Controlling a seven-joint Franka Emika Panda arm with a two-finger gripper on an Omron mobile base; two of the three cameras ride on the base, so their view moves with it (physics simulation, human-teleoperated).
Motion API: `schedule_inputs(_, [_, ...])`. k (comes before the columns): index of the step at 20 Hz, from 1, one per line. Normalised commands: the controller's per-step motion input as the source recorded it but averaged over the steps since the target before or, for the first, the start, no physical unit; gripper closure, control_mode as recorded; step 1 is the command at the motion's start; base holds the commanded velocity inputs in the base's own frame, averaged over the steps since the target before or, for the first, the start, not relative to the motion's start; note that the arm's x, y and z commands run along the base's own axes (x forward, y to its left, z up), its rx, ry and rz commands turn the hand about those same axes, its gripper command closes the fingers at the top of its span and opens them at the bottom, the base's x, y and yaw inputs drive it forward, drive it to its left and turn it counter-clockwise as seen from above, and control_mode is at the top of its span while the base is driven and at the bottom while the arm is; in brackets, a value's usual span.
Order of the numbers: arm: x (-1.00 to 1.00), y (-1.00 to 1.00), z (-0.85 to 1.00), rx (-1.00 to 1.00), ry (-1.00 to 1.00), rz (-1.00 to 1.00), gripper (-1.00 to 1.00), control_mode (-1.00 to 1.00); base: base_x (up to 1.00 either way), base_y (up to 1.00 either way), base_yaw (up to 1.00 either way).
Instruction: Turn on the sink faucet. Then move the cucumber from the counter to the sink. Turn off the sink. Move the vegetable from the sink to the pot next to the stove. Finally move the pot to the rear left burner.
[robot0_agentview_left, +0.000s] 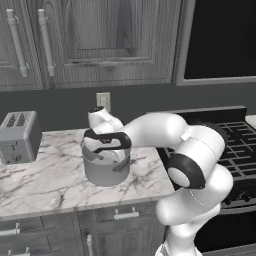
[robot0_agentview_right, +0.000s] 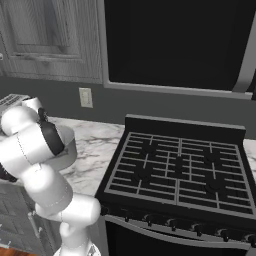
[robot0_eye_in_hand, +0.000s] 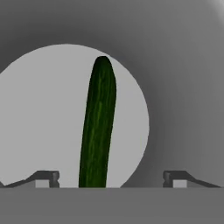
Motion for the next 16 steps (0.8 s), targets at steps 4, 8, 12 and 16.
schedule_inputs(4, [-0.11,-0.02,0.22,0.02,0.0,-0.04,-1.0,-1.0,0.0,0.0,0.0])
schedule_inputs(8, [-0.07,-0.03,0.33,0.01,0.0,-0.06,-1.0,-1.0,0.0,0.0,0.0])
schedule_inputs(12, [-0.12,-0.08,0.21,0.0,0.0,-0.04,-1.0,-1.0,0.0,0.0,0.0])
schedule_inputs(16, [-0.32,-0.19,0.09,0.0,-0.01,-0.04,-1.0,-1.0,0.0,0.0,0.0])
